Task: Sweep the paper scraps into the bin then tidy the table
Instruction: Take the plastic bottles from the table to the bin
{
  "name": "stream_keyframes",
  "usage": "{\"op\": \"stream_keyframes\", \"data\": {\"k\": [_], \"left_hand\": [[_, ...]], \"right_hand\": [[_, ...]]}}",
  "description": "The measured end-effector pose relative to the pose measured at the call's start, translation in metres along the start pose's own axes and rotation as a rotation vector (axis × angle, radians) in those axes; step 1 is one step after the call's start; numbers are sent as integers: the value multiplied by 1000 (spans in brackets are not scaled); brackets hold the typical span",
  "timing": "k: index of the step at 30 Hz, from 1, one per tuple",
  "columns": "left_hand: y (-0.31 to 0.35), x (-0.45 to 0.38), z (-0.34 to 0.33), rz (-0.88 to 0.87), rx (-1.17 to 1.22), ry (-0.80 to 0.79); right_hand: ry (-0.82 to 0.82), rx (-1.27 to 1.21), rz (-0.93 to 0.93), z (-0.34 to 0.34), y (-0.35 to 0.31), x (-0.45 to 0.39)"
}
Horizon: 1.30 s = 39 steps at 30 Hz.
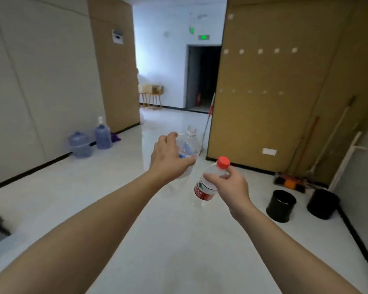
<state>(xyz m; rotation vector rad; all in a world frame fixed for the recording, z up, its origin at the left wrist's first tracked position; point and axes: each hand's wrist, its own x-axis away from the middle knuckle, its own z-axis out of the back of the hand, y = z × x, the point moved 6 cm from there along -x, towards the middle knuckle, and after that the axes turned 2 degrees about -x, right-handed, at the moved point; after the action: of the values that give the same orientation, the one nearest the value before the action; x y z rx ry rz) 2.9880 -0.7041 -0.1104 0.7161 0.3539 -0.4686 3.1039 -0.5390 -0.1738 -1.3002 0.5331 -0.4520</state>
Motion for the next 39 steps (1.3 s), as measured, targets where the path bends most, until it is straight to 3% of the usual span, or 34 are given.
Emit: {"op": "stream_keyframes", "data": {"k": [5,11,19,32,39], "left_hand": [[129,-72,-139,-239,92,-143],[237,-158,-294,-408,210,-277],[326,-275,-465,-470,266,-462],[382,-429,-731,-423,257,-579],[393,-511,-888,-243,256,-676]], "right_hand": [[339,-18,-43,154,29,-83],[612,14,-83,285,70,-194],[786,4,-185,387,126,-334],[723,-11,-344,488,277,-587],[642,75,-487,552,356,-728]]}}
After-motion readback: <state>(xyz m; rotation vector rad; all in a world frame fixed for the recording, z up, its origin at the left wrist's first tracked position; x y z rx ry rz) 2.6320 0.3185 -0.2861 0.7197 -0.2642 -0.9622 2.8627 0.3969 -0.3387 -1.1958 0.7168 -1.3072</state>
